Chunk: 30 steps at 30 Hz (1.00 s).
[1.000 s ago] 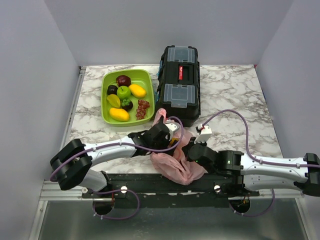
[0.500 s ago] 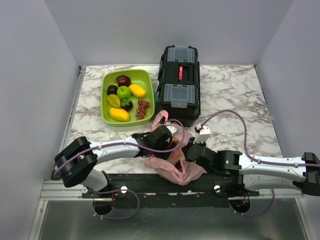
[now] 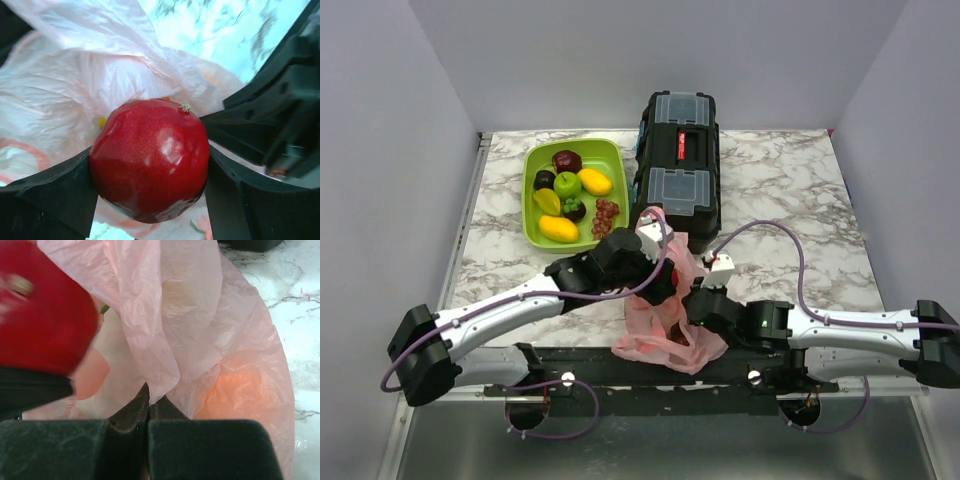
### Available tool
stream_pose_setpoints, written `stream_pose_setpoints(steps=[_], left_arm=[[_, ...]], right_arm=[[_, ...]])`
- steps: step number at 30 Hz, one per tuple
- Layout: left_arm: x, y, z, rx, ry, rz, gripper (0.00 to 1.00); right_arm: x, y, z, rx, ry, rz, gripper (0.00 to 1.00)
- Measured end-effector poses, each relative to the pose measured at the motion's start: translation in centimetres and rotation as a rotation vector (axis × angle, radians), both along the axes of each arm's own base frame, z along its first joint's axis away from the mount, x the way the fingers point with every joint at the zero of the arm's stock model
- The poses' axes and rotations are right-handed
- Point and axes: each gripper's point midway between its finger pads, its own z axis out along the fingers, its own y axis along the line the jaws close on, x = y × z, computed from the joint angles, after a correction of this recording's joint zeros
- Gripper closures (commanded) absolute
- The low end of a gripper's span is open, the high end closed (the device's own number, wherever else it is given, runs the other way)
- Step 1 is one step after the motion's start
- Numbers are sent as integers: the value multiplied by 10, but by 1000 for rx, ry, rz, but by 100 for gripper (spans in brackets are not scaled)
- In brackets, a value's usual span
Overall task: Take the fake fruits out of the plastic bag
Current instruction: Take out the fake fruit from the plastic bag, then place the fake fruit in the bin.
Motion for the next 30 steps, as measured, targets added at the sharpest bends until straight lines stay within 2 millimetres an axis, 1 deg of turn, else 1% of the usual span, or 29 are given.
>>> stream_pose_setpoints(steps=[3,6,9,10,12,13,14,16,17,18,23,24,25,27,28,29,30], left_arm=[[3,3,27,-94,-16,0,69],[9,12,60,-228,-35,13,69],[13,23,77,-321,-31,26,70],[18,33,82,-355,-32,49,70],[25,47,87,-388,-22,86,69],[28,51,88,-395,-17,104,69],[36,60,89,-399,-11,147,69],[46,73,88,-389,10,212,70],[55,83,87,-375,27,269,70],[59,88,86,-367,35,297,70],[100,133,89,-341,66,545,70],[106,139,88,-341,74,579,70],[116,150,85,-346,90,637,70],[134,165,78,-359,140,727,68],[142,170,74,-369,169,759,66],[155,176,66,-384,225,801,65],[164,178,61,-403,263,825,65]], right_arm=[[0,1,0,2,0,1,99],[0,1,0,2,0,1,99],[0,1,2,8,-2,0,99],[0,1,3,13,-4,0,99],[0,0,6,24,-8,-1,99],[0,0,8,30,-9,-1,99],[0,0,10,35,-12,-2,99],[1,-1,12,44,-17,-5,99],[1,-1,14,47,-19,-6,99],[1,-1,15,51,-21,-7,99],[1,-3,18,61,-25,-10,99],[1,-3,18,60,-25,-10,99],[1,-4,18,61,-26,-10,99],[1,-6,18,60,-26,-11,99],[1,-6,19,61,-26,-11,99],[0,-7,19,61,-26,-11,99],[0,-8,20,61,-27,-12,99]])
